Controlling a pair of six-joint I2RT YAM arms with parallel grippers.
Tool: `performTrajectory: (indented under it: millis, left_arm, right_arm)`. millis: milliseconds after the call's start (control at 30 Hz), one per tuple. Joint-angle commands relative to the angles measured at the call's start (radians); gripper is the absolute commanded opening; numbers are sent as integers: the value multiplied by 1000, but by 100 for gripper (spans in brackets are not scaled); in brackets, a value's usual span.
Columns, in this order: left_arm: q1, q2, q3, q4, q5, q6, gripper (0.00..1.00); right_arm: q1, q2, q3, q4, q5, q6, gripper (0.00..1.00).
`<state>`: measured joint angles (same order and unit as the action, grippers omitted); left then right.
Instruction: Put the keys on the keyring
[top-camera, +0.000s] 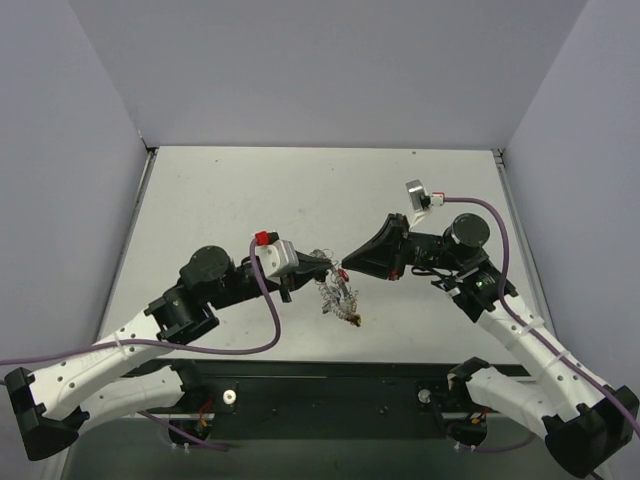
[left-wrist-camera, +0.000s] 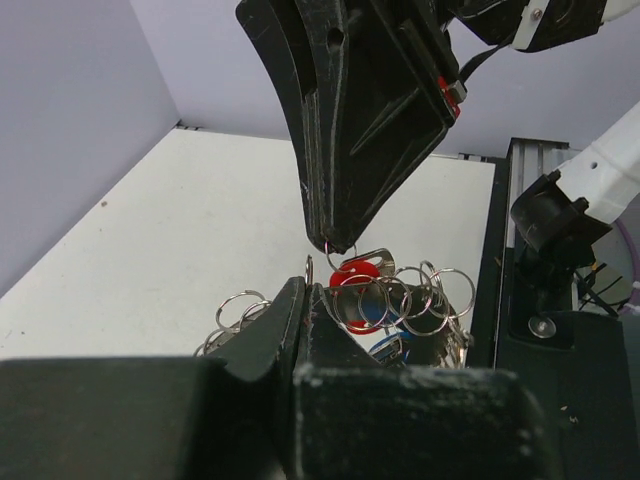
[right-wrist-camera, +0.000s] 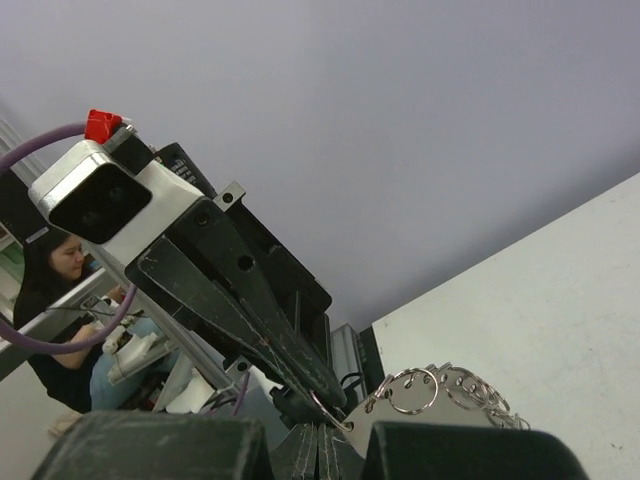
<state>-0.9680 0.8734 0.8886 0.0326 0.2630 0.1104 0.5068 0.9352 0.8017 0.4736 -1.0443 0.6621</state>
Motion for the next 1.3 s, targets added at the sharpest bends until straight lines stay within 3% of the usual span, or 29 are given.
performTrajectory:
  millis: [0, 133, 333, 1267]
  left_arm:
    - [-6, -25, -51, 289, 8, -101, 0]
    - [-5, -43, -131, 449, 12, -162, 0]
    - [-5, -24, -152, 550, 27, -201, 0]
    - [-5, 36, -132, 586, 48, -224, 0]
  right_arm:
    - [12, -25, 11, 120, 12, -2, 0]
    - [12, -45, 33, 109, 20, -16, 0]
    - [12, -47, 65, 74, 32, -51, 0]
    - [12, -91, 77, 56, 78, -101, 0]
